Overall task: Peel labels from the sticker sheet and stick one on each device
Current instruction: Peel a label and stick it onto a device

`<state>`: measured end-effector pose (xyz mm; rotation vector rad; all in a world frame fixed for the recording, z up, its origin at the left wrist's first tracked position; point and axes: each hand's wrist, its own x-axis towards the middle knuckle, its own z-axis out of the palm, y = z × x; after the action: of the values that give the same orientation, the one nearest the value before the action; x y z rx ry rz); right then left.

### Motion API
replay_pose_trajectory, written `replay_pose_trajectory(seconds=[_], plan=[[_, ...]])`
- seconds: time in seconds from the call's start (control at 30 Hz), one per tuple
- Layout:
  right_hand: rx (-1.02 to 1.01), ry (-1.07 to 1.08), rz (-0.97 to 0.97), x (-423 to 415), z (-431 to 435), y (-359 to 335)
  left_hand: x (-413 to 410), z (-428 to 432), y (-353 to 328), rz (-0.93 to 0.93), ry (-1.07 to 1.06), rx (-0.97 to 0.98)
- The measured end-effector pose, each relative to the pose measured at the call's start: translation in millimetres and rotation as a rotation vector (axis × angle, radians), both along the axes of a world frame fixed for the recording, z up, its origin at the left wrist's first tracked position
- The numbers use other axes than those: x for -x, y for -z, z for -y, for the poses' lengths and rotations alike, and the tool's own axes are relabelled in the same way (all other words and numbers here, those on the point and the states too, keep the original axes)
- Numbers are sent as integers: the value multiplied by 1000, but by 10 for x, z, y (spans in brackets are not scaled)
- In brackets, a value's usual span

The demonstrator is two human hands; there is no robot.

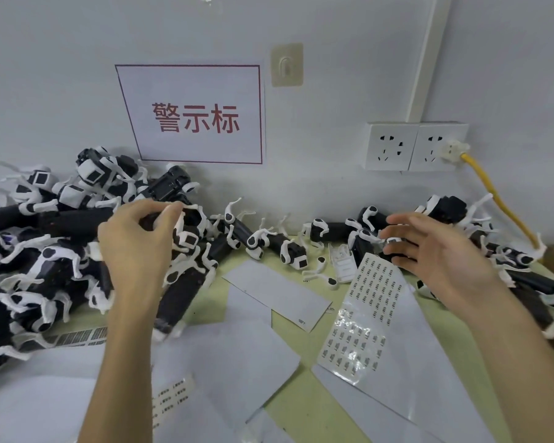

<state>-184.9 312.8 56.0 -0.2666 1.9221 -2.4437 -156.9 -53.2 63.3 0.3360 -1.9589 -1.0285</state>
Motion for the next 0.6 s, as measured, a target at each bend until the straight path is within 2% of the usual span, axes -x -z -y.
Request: replay_pose_trajectory(seconds=[0.3,0.47,0.6], plan=[[-18,-29,-2,-28,106,2,86,-220,2,-243,11,-140],[-37,-48,-3,-47,175,13,110,-337,73,-356,57,153],[-28,-46,1,-52,180,8,129,-304,107,-417,-22,206]])
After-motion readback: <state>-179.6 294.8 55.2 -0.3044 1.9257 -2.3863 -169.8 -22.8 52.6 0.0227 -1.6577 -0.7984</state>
